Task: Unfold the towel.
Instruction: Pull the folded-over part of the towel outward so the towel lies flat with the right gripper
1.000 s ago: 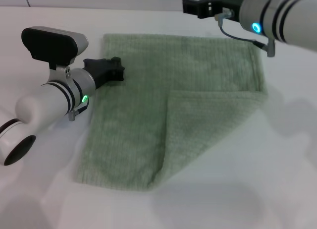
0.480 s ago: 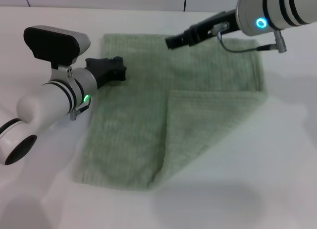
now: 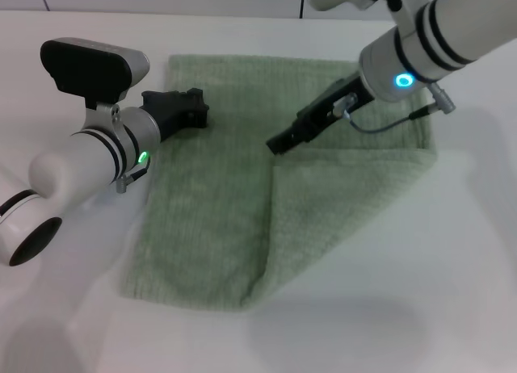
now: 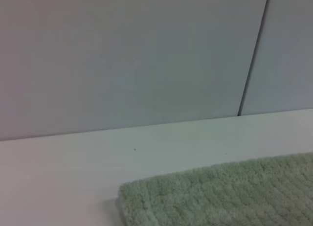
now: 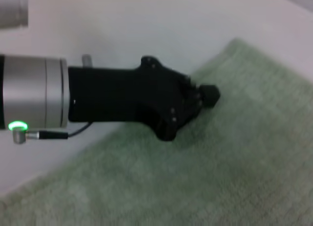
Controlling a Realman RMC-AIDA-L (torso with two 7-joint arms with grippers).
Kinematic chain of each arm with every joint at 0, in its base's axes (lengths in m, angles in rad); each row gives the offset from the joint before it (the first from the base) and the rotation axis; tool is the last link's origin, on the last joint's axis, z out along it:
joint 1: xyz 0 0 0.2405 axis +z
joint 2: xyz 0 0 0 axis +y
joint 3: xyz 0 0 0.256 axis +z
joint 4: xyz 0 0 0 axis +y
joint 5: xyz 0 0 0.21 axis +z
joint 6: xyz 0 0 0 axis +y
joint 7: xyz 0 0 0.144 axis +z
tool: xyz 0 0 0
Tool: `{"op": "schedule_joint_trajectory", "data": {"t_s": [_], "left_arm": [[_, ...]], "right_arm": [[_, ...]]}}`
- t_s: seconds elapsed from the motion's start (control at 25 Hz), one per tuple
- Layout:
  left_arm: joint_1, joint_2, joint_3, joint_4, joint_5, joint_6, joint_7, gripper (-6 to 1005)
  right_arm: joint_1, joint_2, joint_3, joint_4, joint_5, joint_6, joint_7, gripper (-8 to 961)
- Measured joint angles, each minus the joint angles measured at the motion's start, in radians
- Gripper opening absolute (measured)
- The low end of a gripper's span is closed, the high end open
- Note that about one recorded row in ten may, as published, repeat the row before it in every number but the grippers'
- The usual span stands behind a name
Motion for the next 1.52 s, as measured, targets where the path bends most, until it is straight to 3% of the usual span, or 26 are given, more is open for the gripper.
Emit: {"op": "schedule_joint_trajectory", "data": {"t_s": [0.36,1.52], "left_arm": [[0.001,-0.001,0.0,0.0,0.0,0.0,-0.001,-1],[0.01,-0.003,0.017,-0.001,0.0,0.0,-0.006,-1]], "right_arm": [[0.048,0.004,-0.006,0.122,-0.002,-0.057,-0.079,784],[0.071,0.016,-0.092,0.207,0.065,-0.135,-0.117,739]]}}
